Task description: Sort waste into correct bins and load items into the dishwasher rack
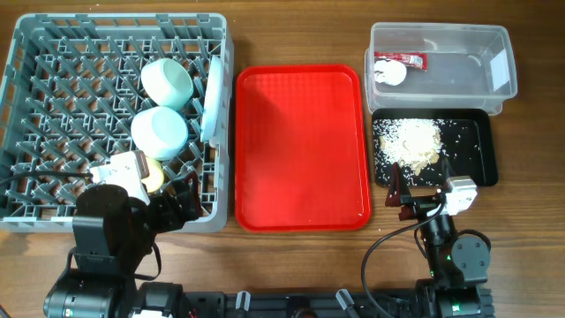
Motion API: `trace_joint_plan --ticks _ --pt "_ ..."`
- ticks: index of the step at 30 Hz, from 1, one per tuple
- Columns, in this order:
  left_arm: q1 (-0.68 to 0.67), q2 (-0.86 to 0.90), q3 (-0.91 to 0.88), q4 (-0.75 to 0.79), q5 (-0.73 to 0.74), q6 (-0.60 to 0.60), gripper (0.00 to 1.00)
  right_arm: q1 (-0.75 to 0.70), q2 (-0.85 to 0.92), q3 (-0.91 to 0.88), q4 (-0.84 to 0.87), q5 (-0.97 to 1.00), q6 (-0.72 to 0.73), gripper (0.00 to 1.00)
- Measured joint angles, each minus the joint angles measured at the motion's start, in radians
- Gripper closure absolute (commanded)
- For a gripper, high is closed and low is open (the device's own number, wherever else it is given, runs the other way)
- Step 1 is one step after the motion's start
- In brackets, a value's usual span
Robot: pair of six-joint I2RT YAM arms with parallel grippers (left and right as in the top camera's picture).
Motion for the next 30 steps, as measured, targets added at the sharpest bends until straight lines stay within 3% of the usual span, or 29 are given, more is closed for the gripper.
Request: trace_joint_plan --ticks 11,19,24,27,30 --pt "0.0 -0.038 -0.014 0.034 -0.017 0.026 0.0 0.0 0.0 0.0 0.0 0.0 0.0 0.0" --pt "0.054 -0.393 -0.53 0.58 -0.004 0.031 0.0 0.0 0.0 0.0 0.0 -0.004 0.0 0.0" --pt "0.054 -0.531 -0.756 0.927 -0.001 0.032 0.0 0.0 0.0 0.0 0.0 -0.007 0.0 0.0" --pt "0.054 -0.573 -0.824 1.043 0.0 0.058 0.0 0.0 0.0 0.0 0.0 -0.007 0.0 0.0" --pt "0.054 -0.582 -0.848 0.956 0.011 0.089 0.0 0.0 0.0 0.0 0.0 -0.007 0.0 0.0"
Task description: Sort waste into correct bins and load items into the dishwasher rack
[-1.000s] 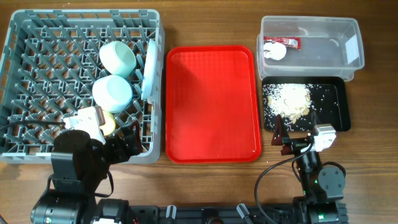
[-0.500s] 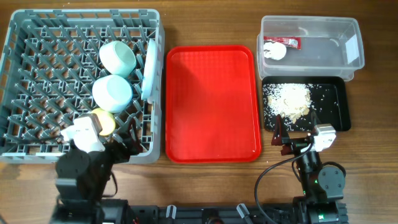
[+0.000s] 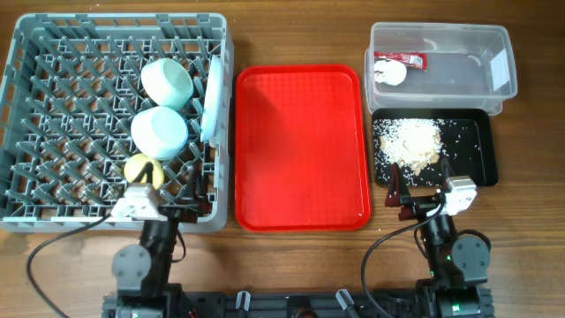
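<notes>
The grey dishwasher rack (image 3: pixel 53 115) at the left holds two pale mint cups (image 3: pixel 166 82) (image 3: pixel 160 132), an upright pale plate (image 3: pixel 212 97) and a yellow item (image 3: pixel 141 169). The red tray (image 3: pixel 300 146) in the middle carries nothing. A clear bin (image 3: pixel 441 71) at the back right contains a red wrapper (image 3: pixel 402 60) and a white lid (image 3: pixel 388 74). In front of it, a black tray (image 3: pixel 433 146) holds food scraps. My left gripper (image 3: pixel 199 187) sits open at the rack's front right corner. My right gripper (image 3: pixel 419 184) is open at the black tray's front edge.
Both arms are folded low at the table's front edge, with cables trailing beside their bases. The rack wall stands right against the left fingers. Bare wood lies between the rack, the tray and the bins.
My left arm was raised over the rack's front left part and is now folded down at the table's front edge. The yellow item now shows in full. The right arm has not moved.
</notes>
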Motion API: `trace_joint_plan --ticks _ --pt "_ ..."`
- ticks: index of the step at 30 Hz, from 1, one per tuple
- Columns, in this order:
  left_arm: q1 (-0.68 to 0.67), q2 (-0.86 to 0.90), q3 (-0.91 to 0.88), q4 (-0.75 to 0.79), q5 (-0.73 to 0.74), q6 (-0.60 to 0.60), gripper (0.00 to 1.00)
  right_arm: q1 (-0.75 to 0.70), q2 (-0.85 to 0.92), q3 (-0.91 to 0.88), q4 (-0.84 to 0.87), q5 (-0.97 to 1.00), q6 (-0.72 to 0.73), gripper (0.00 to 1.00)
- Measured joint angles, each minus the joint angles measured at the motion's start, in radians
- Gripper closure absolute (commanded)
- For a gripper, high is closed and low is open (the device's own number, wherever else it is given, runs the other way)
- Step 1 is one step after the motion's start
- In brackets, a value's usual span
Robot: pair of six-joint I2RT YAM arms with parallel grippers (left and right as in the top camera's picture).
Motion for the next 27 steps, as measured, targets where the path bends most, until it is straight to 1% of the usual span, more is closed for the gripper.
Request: trace_joint_plan --ticks 1,2,27 --pt "0.0 0.0 -0.009 -0.051 0.003 0.006 0.0 0.0 0.0 0.0 0.0 0.0 0.0 0.0" --pt "0.0 0.003 -0.015 -0.06 0.003 0.01 0.0 0.0 0.0 0.0 0.0 0.0 0.0 0.0" --pt "0.0 0.001 -0.015 -0.059 0.003 0.013 0.0 0.0 0.0 0.0 0.0 0.0 0.0 0.0"
